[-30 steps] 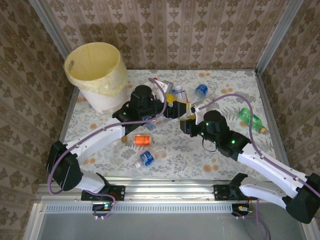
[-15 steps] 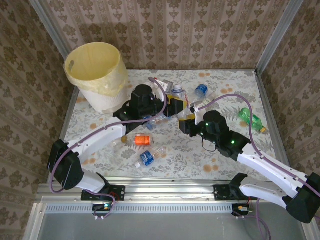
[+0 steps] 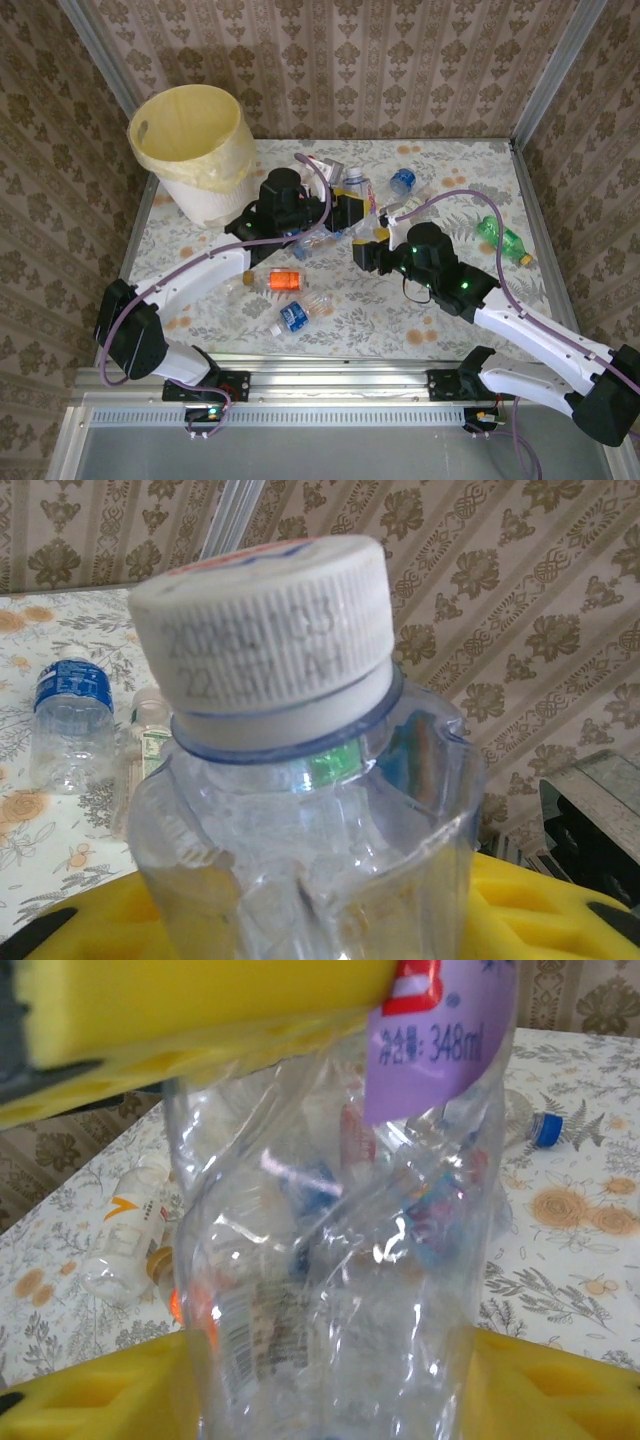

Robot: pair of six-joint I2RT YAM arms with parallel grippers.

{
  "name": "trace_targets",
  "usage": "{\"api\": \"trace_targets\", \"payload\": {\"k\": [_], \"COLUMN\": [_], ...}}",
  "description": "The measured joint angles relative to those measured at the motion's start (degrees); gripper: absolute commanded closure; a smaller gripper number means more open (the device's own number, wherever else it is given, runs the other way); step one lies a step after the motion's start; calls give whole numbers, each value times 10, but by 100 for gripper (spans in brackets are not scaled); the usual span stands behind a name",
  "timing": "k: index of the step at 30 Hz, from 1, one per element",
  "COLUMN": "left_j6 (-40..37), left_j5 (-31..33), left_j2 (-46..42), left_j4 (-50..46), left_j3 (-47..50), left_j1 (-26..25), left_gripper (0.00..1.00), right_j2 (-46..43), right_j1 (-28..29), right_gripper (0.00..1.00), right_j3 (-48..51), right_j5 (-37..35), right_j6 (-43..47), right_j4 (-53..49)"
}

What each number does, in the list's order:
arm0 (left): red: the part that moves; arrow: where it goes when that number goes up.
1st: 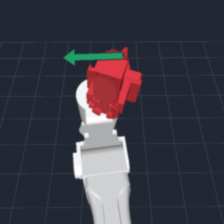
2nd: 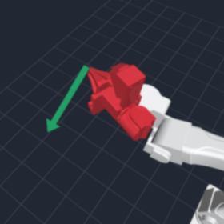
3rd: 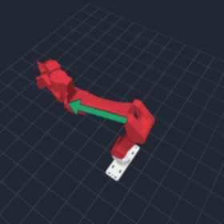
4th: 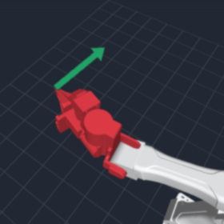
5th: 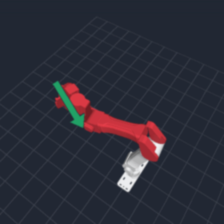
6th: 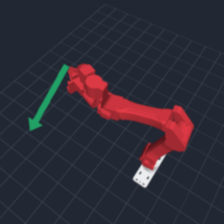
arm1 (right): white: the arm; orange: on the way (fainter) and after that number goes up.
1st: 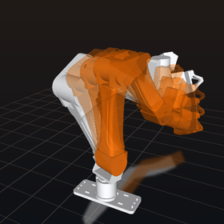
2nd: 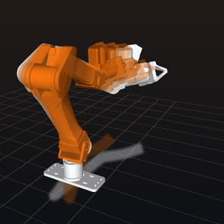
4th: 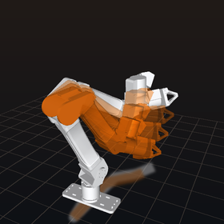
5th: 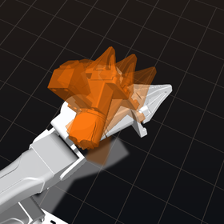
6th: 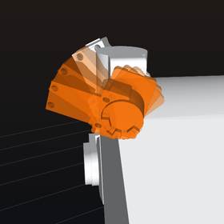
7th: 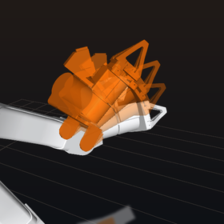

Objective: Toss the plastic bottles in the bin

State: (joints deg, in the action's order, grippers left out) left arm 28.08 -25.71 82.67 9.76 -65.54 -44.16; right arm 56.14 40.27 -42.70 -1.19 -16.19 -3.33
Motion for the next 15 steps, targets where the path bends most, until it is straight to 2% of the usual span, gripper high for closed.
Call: {"api": "trace_targets", "payload": {"k": [5,15], "left_j6": [-2,-20], "left_j5": [0,6], "left_j2": [0,-28], "left_j4": [1,-12], "left_j3": [2,10], "left_j1": [8,26], "left_gripper": [66,66], "right_j2": [0,0], "right_j1": [1,1], "right_gripper": [1,0], "right_j3": [5,11], "right_j5": [4,10], "right_j6": [2,10], "right_j4": [-1,-8]}}
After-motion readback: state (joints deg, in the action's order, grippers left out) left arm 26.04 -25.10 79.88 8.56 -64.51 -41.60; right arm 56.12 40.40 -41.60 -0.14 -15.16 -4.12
